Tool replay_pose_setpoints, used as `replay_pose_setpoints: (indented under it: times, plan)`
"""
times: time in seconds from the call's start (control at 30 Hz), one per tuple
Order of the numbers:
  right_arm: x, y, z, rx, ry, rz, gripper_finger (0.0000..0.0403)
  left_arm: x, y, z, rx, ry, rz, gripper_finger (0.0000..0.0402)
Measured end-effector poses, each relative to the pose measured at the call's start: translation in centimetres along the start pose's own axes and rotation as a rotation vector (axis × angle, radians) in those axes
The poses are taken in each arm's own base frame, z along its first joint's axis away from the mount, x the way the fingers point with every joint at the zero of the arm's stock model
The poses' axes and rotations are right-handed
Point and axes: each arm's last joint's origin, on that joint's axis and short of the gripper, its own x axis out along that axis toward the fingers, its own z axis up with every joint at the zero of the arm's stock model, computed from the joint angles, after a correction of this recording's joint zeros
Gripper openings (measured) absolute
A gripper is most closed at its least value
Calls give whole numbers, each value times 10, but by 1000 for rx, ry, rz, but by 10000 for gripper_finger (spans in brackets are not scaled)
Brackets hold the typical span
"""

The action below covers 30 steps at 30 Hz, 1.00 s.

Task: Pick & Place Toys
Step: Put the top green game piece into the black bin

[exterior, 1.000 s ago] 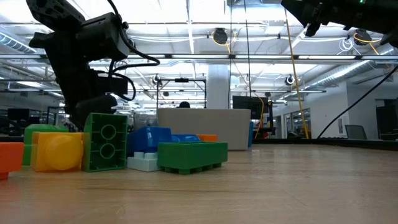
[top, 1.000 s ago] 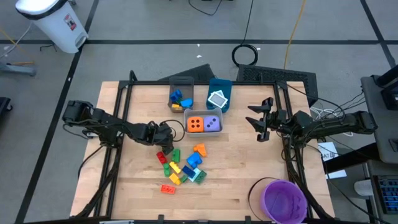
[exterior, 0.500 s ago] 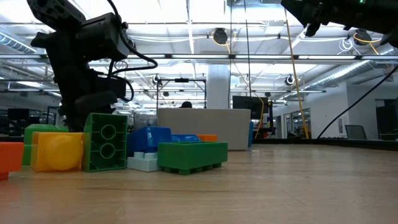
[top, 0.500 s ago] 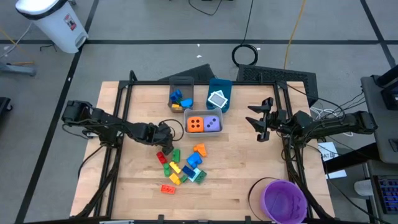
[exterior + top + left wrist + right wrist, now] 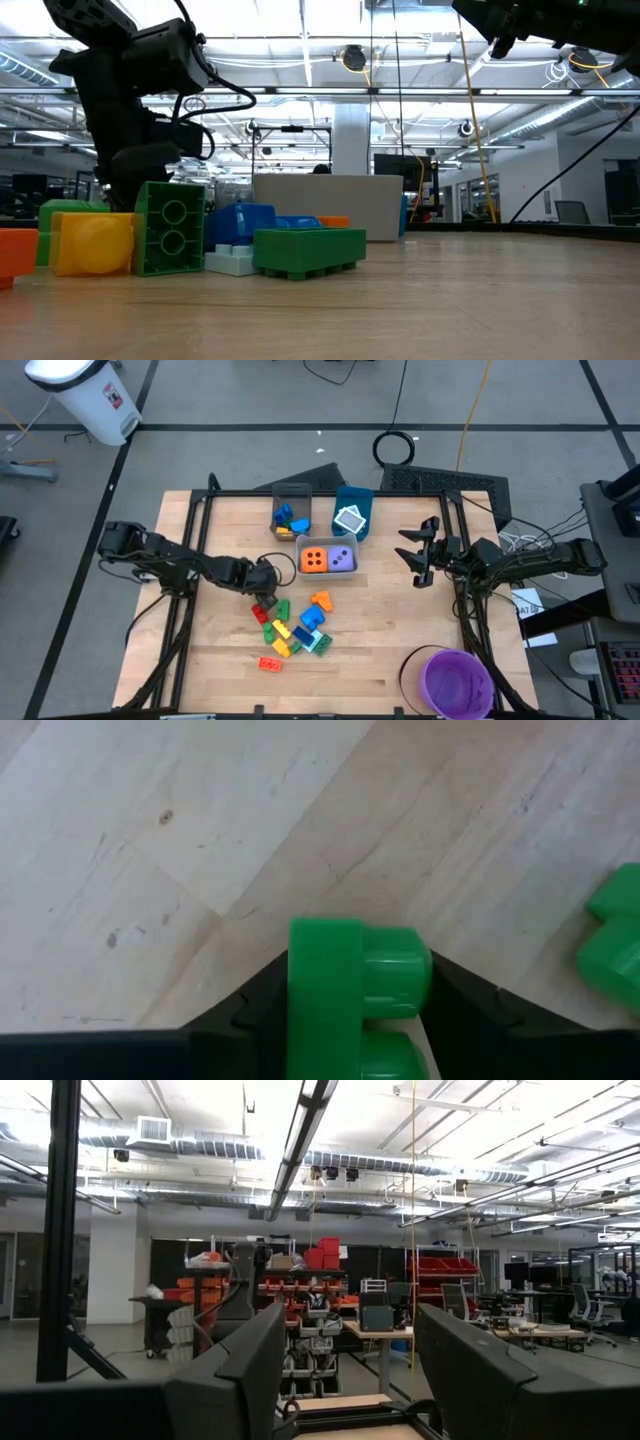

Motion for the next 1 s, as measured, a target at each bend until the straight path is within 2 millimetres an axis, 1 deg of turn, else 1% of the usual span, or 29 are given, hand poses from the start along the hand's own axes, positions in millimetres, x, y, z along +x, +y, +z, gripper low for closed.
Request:
replay_pose_setpoints:
  times: [0.07, 0.17, 0.33, 0.43, 0.5, 0.57, 0.63, 0.73, 0.83, 0.93, 1.0]
  plan:
    - [0, 0, 0, 0, 0, 0, 196, -2, 3, 3, -1, -14, -10, 175]
    - [0, 0, 0, 0, -1, 0, 196, -13, 5, 11, -8, -77, -1, 175]
    - [0, 0, 0, 1, -5, -2, 196, -39, 1, 36, -36, -259, -1, 177]
    - [0, 0, -1, 3, 5, 0, 196, -59, -1, 62, -18, -450, 51, 187]
    - [1, 0, -2, 6, 8, 0, 196, -74, -1, 82, -46, -599, 91, 190]
    - [1, 0, -2, 5, 12, 1, 196, -83, 5, 99, -79, -698, 105, 189]
    - [1, 1, -3, 5, 14, 1, 196, -89, 10, 116, -89, -777, 66, 183]
    - [1, 1, -3, 4, 16, 1, 196, -87, 23, 131, -116, -810, 37, 177]
    - [1, 1, -3, 4, 16, 1, 196, -72, 40, 141, -159, -772, 87, 178]
    - [1, 1, -3, 5, 17, 2, 196, -56, 55, 150, -209, -743, 129, 195]
    - [1, 1, -3, 4, 16, 1, 196, -46, 61, 156, -261, -731, 125, 212]
